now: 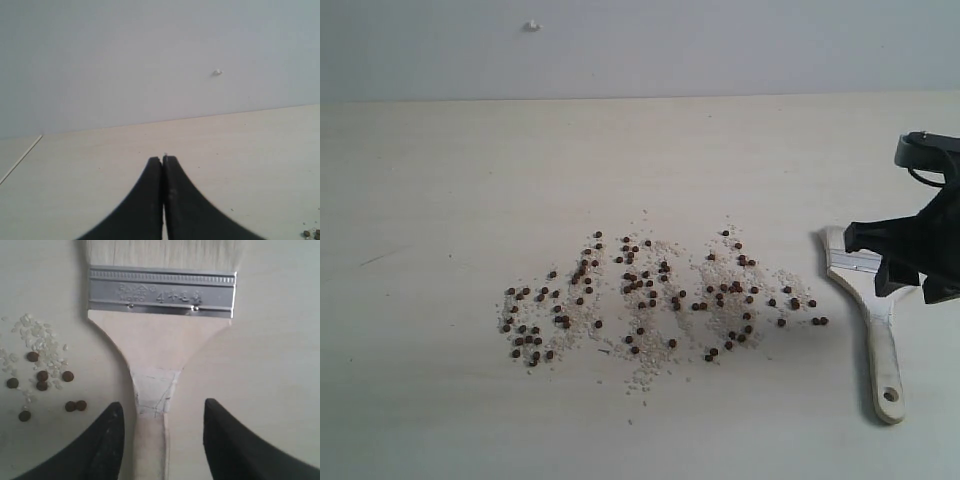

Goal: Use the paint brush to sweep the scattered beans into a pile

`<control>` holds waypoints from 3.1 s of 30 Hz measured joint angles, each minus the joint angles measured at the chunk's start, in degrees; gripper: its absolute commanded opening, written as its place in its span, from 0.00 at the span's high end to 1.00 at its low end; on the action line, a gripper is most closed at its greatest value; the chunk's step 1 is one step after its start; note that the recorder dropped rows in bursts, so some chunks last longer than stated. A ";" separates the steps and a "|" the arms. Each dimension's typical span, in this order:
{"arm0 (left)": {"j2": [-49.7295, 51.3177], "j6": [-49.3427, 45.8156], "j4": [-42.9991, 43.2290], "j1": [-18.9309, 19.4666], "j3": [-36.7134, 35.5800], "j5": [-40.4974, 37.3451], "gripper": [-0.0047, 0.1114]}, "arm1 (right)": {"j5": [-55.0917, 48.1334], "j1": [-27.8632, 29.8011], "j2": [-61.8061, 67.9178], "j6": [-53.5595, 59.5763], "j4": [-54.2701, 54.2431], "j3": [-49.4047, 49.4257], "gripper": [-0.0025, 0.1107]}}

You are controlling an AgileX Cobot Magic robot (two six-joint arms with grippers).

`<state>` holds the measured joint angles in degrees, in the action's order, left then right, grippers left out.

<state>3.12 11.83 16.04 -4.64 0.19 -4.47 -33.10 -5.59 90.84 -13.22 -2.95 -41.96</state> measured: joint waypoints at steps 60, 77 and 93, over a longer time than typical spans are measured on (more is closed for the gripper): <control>0.00 0.00 0.00 0.00 0.00 0.00 0.96 | 38.08 0.00 -46.59 -37.43 25.65 21.27 0.64; 0.00 0.00 0.00 0.00 0.00 0.00 0.96 | -16.88 0.00 -23.41 -2.77 4.30 -0.66 0.52; 0.00 0.00 0.00 0.00 0.00 0.00 0.96 | -3.68 0.00 -8.18 1.08 -6.23 3.54 0.52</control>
<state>3.12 11.83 16.04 -4.64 0.19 -4.47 -36.78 -5.59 82.65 -12.14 -9.18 -38.42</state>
